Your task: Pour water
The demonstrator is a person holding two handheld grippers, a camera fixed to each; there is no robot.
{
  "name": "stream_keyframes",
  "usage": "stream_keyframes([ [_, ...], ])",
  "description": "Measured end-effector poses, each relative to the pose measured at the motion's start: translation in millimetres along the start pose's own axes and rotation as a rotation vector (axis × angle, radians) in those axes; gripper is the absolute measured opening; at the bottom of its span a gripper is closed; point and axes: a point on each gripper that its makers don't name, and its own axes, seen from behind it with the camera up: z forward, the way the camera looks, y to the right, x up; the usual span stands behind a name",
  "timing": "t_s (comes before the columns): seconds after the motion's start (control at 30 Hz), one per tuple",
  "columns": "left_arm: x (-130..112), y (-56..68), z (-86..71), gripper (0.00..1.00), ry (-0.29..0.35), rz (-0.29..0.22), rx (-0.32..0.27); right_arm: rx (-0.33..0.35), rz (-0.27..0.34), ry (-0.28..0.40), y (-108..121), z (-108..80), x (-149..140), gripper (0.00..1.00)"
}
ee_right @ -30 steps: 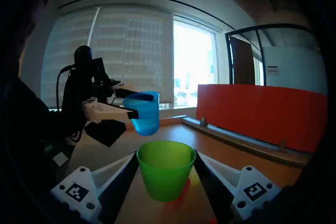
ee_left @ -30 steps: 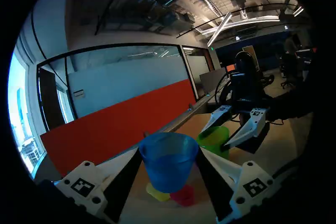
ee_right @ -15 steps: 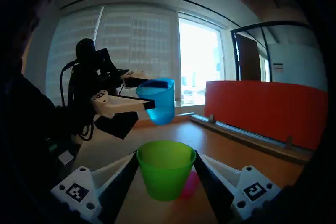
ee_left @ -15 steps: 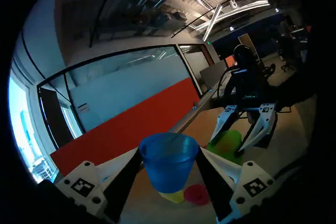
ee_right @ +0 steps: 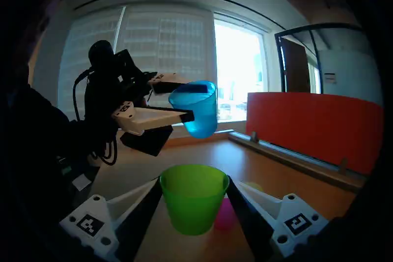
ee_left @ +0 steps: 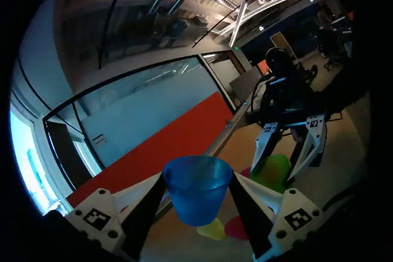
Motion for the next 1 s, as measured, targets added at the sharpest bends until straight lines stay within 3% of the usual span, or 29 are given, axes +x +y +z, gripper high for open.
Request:
stream_keyframes([
  [0.3, 6.7, 3.6, 1.1, 0.87, 0.020, 0.093, -0.007, 0.020, 0.001, -0.003, -3.5, 3.3, -1.1, 0.93],
  [1.0, 10.3, 8.8, 1.6, 0.86, 0.023, 0.234, -0.012, 0.045, 0.005, 0.008, -9.8, 11.5, -0.1, 0.92],
])
